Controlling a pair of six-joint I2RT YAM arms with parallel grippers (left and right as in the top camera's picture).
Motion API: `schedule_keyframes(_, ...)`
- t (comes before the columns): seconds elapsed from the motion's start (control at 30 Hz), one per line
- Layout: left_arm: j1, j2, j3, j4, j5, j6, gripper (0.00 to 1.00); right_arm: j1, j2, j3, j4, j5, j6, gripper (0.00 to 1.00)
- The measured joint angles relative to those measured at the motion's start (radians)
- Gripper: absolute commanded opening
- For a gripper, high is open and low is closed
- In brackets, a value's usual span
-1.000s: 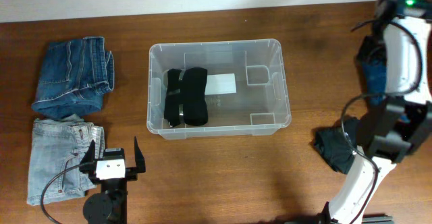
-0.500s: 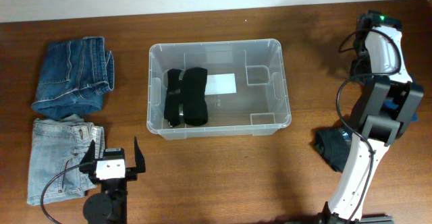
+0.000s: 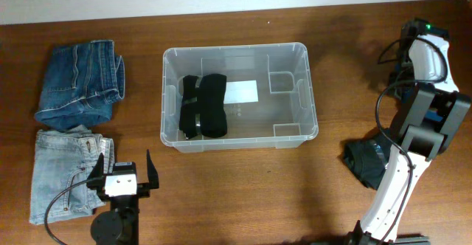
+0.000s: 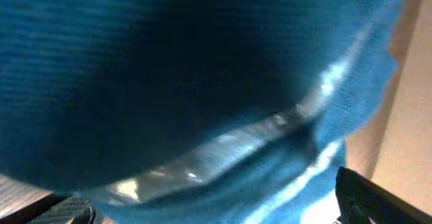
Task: Pack container
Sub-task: 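Reach the right gripper to the folded blue garment and grasp it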
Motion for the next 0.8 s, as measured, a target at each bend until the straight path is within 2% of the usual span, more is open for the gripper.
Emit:
schedule_keyframes(0.43, 0.0, 0.0, 0.0, 0.0, 0.0, 0.0, 1.0, 0.0, 0.001, -0.003, 0.047, -0.058, -0.109, 1.0)
schedule_keyframes(0.57, 0.0, 0.0, 0.0, 0.0, 0.0, 0.0, 1.0, 0.0, 0.001, -0.003, 0.056, -0.058, -0.116, 0.86)
schedule_keyframes(0.63, 0.0, 0.0, 0.0, 0.0, 0.0, 0.0, 1.0, -0.001, 0.001, -0.003, 0.058, -0.058, -0.121, 0.71)
schedule_keyframes(0.7, 0.0, 0.0, 0.0, 0.0, 0.0, 0.0, 1.0, -0.005, 0.001, -0.003, 0.059, -0.057, -0.118, 0.63)
schedule_keyframes(0.8, 0.0, 0.0, 0.0, 0.0, 0.0, 0.0, 1.0, -0.012, 0.001, -0.003, 0.061, -0.058, -0.123, 0.63)
